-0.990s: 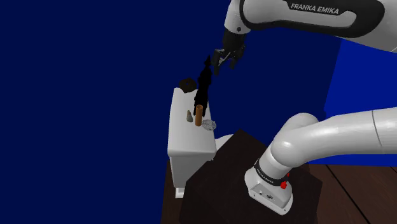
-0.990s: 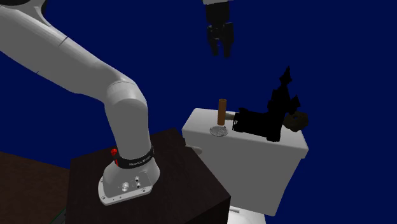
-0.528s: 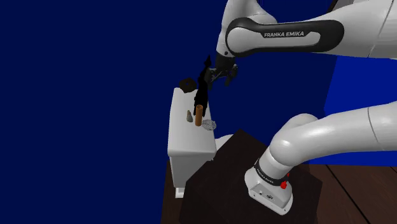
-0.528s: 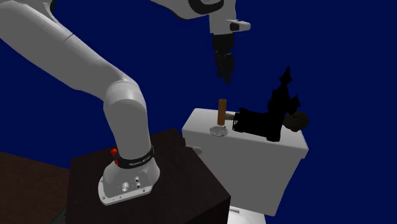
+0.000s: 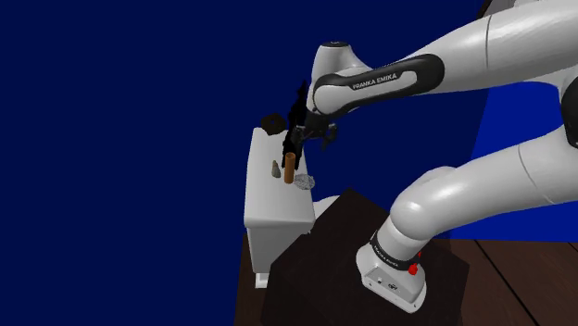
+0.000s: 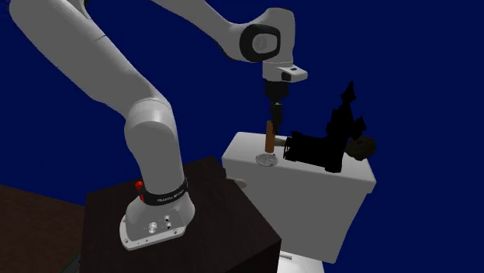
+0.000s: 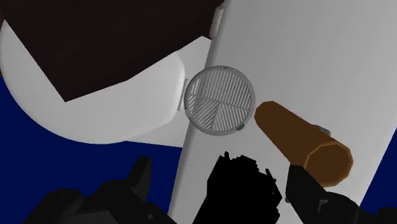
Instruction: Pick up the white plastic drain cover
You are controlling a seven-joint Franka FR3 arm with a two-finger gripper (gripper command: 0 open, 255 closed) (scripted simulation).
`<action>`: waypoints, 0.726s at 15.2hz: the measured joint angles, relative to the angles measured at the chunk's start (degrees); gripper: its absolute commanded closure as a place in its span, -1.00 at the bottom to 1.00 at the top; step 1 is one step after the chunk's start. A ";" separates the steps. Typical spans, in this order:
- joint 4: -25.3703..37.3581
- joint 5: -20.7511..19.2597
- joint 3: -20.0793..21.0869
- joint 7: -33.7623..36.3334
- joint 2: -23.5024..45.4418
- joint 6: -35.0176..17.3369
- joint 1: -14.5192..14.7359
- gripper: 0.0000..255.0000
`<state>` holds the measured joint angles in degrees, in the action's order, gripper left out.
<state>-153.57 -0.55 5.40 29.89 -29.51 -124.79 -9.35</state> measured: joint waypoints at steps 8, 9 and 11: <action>-4.12 1.39 1.11 8.27 11.83 -14.34 -2.27 -1.00; -4.32 1.31 1.17 8.46 12.82 -15.52 -2.36 -1.00; -4.60 1.06 1.19 8.62 14.54 -17.49 -2.57 -1.00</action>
<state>-158.16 0.51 6.59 38.50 -14.97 -142.29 -11.92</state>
